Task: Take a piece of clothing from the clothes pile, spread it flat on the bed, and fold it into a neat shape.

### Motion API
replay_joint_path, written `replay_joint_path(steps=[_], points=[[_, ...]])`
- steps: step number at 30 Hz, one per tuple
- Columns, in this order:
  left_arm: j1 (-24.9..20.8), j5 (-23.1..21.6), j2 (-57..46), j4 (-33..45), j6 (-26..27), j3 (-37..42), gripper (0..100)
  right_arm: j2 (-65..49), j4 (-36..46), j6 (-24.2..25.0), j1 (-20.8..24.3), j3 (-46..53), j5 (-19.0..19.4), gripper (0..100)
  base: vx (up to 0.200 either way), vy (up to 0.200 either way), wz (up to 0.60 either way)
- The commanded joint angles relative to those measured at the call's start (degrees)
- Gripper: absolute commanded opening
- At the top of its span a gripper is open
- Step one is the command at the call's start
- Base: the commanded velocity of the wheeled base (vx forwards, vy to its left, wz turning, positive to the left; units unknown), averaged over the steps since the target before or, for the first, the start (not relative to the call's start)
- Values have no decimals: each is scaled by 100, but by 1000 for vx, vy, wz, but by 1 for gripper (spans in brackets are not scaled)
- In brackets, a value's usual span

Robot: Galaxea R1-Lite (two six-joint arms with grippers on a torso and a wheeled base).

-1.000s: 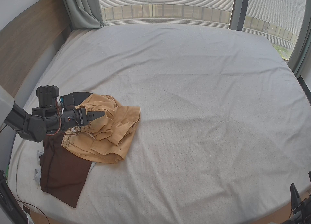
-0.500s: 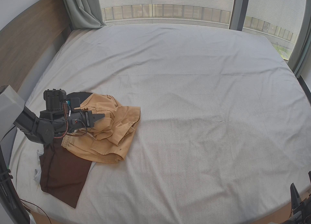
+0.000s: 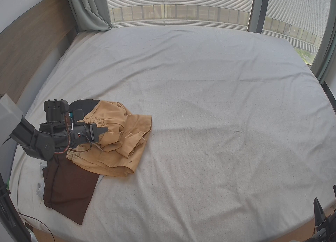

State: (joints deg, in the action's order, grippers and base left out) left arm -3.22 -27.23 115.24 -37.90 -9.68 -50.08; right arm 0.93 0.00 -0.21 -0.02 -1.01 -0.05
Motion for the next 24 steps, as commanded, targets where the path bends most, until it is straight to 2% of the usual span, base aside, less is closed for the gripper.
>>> replay_joint_path(steps=[1, 4, 6, 12, 24], points=[[5, -36, -625, -33, -245, 613, 0, -22, 0, 3, 2, 101, 5, 100, 0, 0, 0], [14, -28, -740, -191, -333, 833, 0, -22, 0, 3, -6, 101, 5, 100, 0, 0, 0], [41, -10, -968, -754, -509, 1334, 0, -22, 0, 3, -6, 101, 5, 100, 0, 0, 0], [85, 16, -1355, -1756, -1177, 1905, 0, -22, 0, 12, -6, 101, 5, 100, 0, 0, 0], [225, -36, -1988, -1782, -1212, 2301, 0, -22, 0, 12, -6, 101, 5, 100, 0, 0, 0]])
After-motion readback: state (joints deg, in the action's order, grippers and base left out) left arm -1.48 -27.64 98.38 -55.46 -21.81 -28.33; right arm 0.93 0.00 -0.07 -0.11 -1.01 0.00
